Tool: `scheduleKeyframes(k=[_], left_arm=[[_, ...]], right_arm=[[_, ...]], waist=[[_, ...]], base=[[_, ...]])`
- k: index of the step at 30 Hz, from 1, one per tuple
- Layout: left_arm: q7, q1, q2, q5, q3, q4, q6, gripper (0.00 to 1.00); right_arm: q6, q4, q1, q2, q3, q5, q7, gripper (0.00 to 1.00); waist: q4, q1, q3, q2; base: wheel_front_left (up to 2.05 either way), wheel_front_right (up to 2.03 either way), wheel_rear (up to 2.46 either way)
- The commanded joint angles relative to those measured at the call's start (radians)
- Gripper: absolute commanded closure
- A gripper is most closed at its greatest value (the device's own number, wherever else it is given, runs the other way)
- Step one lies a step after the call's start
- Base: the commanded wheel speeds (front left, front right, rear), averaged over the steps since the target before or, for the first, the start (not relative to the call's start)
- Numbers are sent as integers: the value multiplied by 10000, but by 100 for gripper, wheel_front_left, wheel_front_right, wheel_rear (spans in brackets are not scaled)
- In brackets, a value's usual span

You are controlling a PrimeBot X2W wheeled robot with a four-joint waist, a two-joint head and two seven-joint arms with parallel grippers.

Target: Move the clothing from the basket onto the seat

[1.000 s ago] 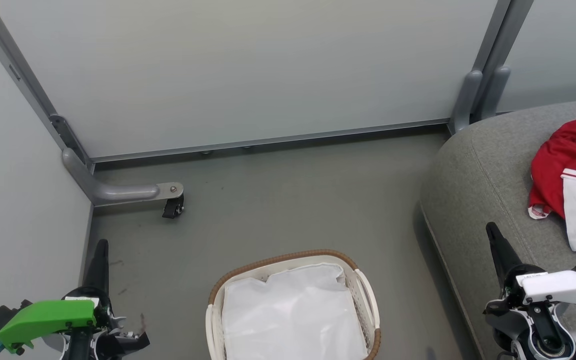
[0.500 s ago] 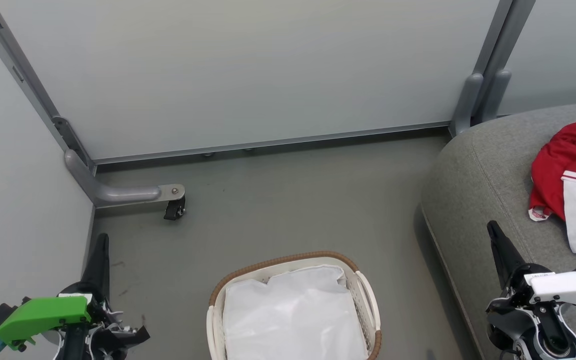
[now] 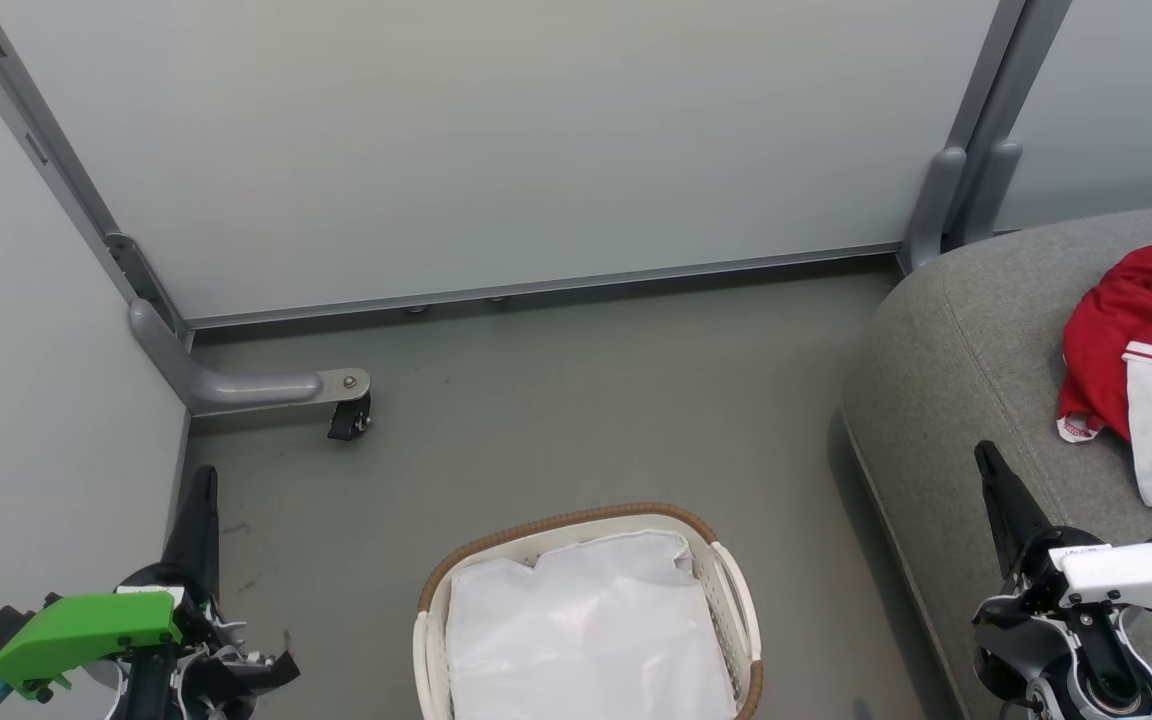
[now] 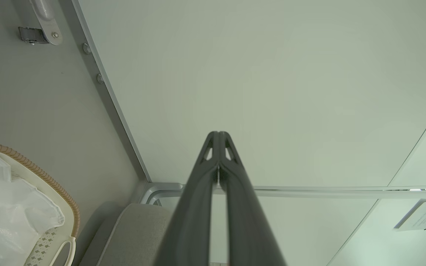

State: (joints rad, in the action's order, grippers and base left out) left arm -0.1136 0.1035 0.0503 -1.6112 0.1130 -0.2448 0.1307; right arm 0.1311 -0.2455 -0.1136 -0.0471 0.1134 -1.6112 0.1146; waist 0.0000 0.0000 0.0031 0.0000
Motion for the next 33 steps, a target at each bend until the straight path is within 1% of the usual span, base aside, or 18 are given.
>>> scheduleKeyframes(k=[1, 33], left_arm=[[-48, 101, -5, -30, 29, 12, 0, 100], [-46, 101, -3, -32, 26, 13, 0, 100]], right_arm=[[-7, 35, 107, -59, 26, -33, 31, 100], [-7, 33, 107, -60, 25, -34, 30, 100]], waist=[[0, 0, 0, 0], [0, 0, 0, 0]], base=[[0, 0, 0], [0, 0, 0]])
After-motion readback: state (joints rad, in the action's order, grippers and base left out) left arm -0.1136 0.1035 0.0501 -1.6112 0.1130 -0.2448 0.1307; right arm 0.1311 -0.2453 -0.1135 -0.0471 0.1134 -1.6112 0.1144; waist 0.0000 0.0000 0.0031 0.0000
